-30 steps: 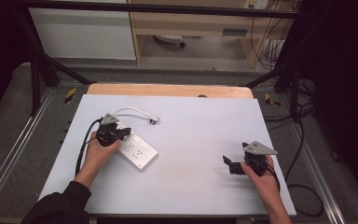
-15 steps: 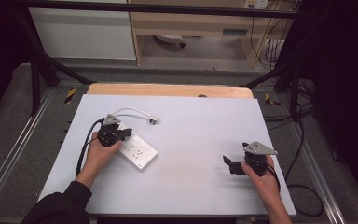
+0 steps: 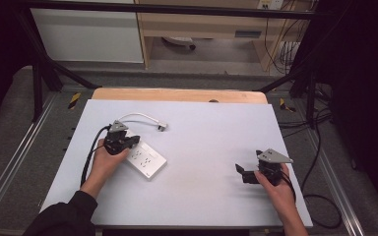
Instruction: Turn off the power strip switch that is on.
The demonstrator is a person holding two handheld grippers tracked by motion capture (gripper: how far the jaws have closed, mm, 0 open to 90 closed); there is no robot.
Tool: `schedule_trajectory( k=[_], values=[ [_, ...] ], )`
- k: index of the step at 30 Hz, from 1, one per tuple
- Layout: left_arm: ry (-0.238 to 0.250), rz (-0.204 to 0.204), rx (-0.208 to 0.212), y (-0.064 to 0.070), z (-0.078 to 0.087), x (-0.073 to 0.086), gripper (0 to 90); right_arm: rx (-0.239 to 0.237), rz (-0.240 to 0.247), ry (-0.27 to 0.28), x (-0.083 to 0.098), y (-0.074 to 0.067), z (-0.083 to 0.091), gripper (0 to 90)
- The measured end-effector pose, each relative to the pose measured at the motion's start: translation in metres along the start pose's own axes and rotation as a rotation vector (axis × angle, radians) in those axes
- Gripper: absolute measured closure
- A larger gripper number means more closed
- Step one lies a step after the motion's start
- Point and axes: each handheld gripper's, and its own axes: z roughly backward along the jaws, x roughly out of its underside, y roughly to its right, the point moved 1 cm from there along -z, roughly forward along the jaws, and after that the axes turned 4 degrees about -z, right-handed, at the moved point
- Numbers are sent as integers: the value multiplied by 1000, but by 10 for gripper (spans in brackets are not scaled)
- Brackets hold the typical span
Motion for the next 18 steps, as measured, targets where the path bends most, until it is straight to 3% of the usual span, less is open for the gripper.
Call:
schedule_trajectory(
  k=[18],
  values=[
    [-2, 1, -7, 0, -1, 1, 899, 0, 2, -1, 0, 0, 0, 32]
  ],
)
